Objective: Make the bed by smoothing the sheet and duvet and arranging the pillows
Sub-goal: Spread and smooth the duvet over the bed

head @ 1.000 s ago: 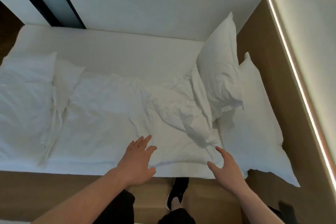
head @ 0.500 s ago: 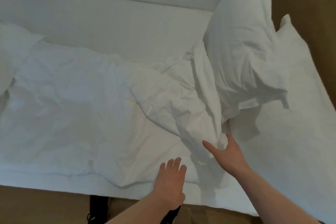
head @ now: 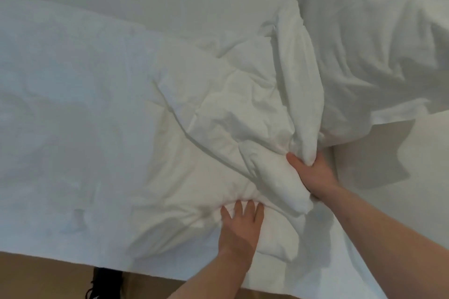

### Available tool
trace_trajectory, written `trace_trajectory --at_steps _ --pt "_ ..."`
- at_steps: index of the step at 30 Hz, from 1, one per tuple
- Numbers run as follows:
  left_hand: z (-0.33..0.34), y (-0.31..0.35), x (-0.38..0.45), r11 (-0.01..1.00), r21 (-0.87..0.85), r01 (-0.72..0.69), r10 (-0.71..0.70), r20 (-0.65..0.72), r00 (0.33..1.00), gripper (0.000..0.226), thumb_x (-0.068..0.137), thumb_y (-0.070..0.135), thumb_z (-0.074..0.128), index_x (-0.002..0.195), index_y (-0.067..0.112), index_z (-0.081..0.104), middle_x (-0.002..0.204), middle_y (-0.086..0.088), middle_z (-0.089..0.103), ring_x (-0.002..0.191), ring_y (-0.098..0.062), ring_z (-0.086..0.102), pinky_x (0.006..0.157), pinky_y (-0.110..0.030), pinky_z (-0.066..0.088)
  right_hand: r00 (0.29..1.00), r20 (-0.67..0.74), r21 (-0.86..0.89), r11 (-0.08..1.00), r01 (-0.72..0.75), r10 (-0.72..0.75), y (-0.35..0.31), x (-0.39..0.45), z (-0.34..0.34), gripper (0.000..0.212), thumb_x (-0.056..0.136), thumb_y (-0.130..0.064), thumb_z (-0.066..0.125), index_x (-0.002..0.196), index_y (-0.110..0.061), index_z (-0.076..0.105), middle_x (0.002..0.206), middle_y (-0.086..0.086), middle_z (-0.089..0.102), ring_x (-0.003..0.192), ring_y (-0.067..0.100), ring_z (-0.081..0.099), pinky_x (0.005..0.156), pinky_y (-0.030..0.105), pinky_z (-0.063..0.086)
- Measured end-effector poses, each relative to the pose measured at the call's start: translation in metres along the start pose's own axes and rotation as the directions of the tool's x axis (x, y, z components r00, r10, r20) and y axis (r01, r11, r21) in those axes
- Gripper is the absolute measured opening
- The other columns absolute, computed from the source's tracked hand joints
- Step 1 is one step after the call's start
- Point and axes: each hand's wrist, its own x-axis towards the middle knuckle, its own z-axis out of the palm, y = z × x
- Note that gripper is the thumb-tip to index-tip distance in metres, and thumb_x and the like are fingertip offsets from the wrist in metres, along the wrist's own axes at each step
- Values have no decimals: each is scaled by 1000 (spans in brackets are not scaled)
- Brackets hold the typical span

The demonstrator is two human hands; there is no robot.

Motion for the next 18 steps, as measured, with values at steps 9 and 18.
trace_trajectory --at_steps 9,18 --pt "-72 -18 -34 941 -332 -69 52 -61 997 34 90 18 57 124 22 55 120 -5 60 112 -30 59 100 -44 35 982 152 159 978 -133 109 -41 -45 -33 43 95 -29 71 132 -11 60 116 7 69 103 26 66 96 39 49" --pt "-96 -70 -165 263 -960 97 -145 60 988 37 69 16 51 69 49 66 81 26 71 87 7 65 84 -17 50 999 38 169 986 -3 -3 -138 -167 -63 50 80 -26 71 130 -24 63 114 0 73 103 25 69 96 46 54"
